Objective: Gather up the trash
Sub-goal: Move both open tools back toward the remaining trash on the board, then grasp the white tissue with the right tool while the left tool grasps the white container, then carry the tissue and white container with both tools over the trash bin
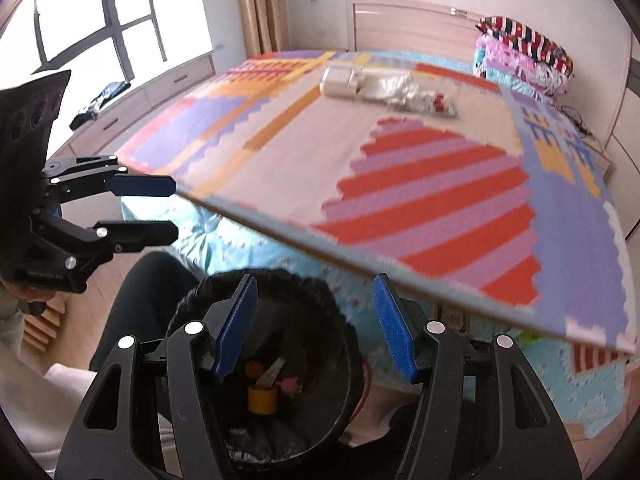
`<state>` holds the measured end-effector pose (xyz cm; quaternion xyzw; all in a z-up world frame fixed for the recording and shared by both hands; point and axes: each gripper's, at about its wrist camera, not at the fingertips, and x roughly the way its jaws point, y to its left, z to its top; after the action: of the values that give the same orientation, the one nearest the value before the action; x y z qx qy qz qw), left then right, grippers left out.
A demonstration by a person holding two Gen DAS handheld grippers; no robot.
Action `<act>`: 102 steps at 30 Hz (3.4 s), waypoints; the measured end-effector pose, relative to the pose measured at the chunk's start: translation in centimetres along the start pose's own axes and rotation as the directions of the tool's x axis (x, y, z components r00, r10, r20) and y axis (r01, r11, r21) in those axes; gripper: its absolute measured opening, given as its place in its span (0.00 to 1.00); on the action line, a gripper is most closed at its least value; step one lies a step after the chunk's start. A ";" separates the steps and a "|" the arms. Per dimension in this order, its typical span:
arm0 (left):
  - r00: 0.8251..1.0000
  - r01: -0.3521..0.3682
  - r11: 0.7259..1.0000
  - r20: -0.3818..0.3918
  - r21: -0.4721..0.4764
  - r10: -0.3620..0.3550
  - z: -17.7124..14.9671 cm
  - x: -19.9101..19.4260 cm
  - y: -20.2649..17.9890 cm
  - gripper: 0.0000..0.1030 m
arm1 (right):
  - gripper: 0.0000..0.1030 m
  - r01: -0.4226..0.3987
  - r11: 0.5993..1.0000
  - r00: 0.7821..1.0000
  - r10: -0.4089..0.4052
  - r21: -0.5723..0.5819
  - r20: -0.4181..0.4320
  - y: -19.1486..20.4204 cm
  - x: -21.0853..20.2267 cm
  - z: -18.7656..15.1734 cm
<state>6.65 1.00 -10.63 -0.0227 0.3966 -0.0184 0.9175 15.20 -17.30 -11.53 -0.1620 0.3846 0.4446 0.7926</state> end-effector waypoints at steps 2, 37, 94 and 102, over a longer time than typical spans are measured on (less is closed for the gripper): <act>1.000 -0.008 1.000 0.015 0.001 0.008 1.1 -0.1 0.4 0.49 | 0.58 0.003 1.000 1.000 -0.003 0.000 0.010 -0.5 0.1 0.7; 0.992 -0.127 0.980 -0.017 -0.155 0.126 14.5 13.6 11.5 0.65 | 0.62 0.021 0.998 0.997 -0.025 0.053 0.071 -7.9 8.0 14.0; 0.979 -0.130 0.978 0.136 -0.163 0.153 12.2 5.0 7.8 0.63 | 0.17 0.057 0.992 0.989 -0.072 0.115 0.128 -6.5 3.8 13.9; 0.981 -0.099 0.982 0.150 -0.162 0.124 9.6 2.5 4.7 0.63 | 0.17 0.036 0.994 0.989 -0.050 0.100 0.141 -4.4 1.0 10.8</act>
<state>15.43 5.85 -6.17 -0.0724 0.3227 0.0658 0.9414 24.15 -12.68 -5.64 -0.0994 0.3443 0.4187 0.8344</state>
